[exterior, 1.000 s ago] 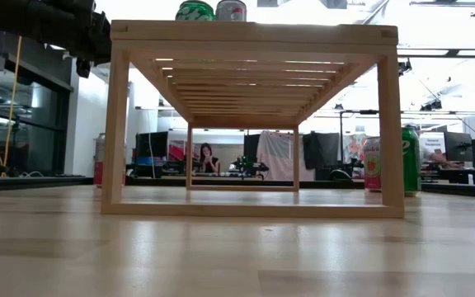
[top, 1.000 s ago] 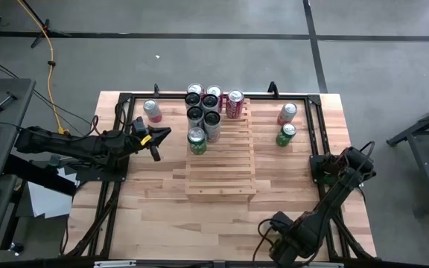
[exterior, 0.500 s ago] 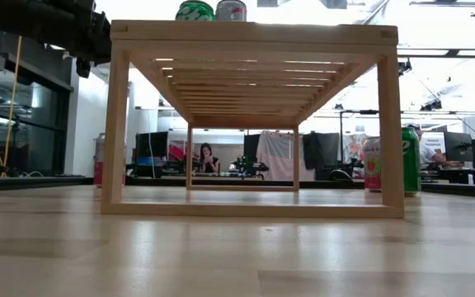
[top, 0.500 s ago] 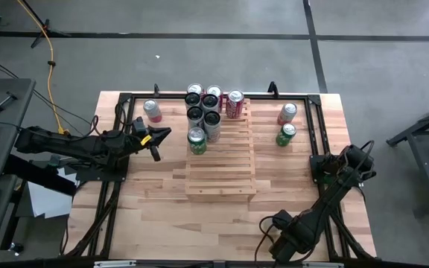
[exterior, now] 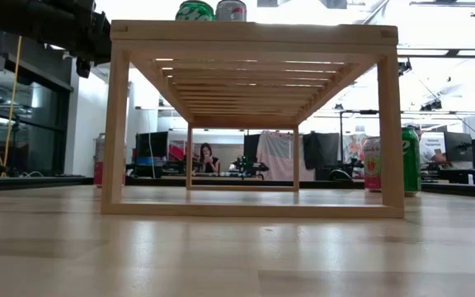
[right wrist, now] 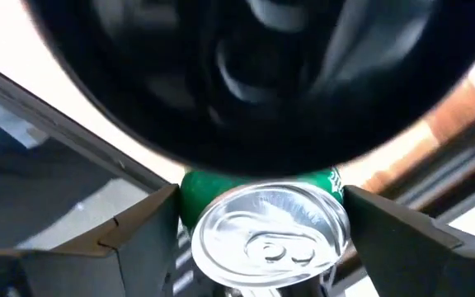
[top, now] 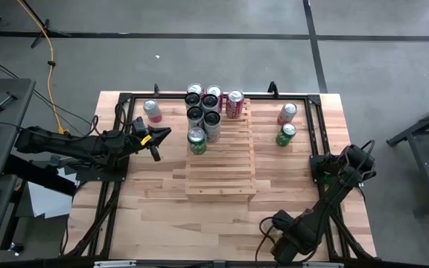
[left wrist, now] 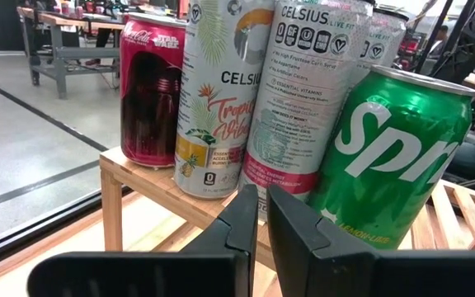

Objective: Place canned beverage on shelf
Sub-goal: Align the bottom green sprite soda can with the other green sprite soda can on the shelf

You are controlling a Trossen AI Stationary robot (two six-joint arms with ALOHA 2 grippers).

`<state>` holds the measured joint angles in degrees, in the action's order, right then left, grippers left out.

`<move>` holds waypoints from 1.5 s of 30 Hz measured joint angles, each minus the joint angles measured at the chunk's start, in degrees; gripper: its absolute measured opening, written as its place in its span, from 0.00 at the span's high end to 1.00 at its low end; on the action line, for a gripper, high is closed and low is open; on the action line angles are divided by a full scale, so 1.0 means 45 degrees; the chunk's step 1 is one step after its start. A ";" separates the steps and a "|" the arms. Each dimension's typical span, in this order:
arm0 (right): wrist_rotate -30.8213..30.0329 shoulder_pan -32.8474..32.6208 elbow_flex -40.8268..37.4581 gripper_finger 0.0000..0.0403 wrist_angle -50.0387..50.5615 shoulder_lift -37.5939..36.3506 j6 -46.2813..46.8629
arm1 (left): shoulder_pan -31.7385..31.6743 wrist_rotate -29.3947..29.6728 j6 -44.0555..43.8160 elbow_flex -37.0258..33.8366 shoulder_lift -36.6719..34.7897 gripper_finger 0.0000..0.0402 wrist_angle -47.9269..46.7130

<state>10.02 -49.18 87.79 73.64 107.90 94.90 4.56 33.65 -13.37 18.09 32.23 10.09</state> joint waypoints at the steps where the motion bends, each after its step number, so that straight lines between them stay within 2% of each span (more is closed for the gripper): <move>1: -0.0228 0.0001 0.0000 0.23 -0.0033 -0.0005 -0.0007 | 0.0000 0.0000 0.0000 0.0000 0.0000 0.95 0.0000; 5: -0.0793 0.0004 0.0000 0.23 0.0090 0.0005 -0.0013 | 0.0000 0.0000 -0.0011 0.0000 0.0000 0.95 0.0000; 11: -0.0761 0.0013 0.0000 0.23 0.0106 0.0010 -0.0029 | 0.0000 0.0000 -0.0005 0.0000 0.0000 0.95 0.0004; 20: -0.0731 0.0037 -0.0015 0.23 0.0162 0.0010 -0.1166 | 0.0000 -0.0005 -0.0005 0.0000 0.0000 0.95 0.0000; 34: -0.1052 0.0032 -0.0024 0.22 0.0002 0.0010 -0.1109 | 0.0000 -0.0005 -0.0005 0.0000 0.0000 0.95 0.0000; 39: -0.1475 0.0127 -0.0093 0.18 -0.0225 0.0109 -0.1114 | 0.0000 -0.0005 -0.0005 0.0000 0.0000 0.95 0.0001; 45: -0.1646 0.0231 -0.0097 0.05 -0.0175 0.0121 -0.1113 | 0.0000 -0.0010 -0.0005 0.0000 0.0005 0.95 -0.0041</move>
<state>2.61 -48.14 87.35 72.85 108.44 89.89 4.56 33.61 -13.39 18.09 32.25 9.90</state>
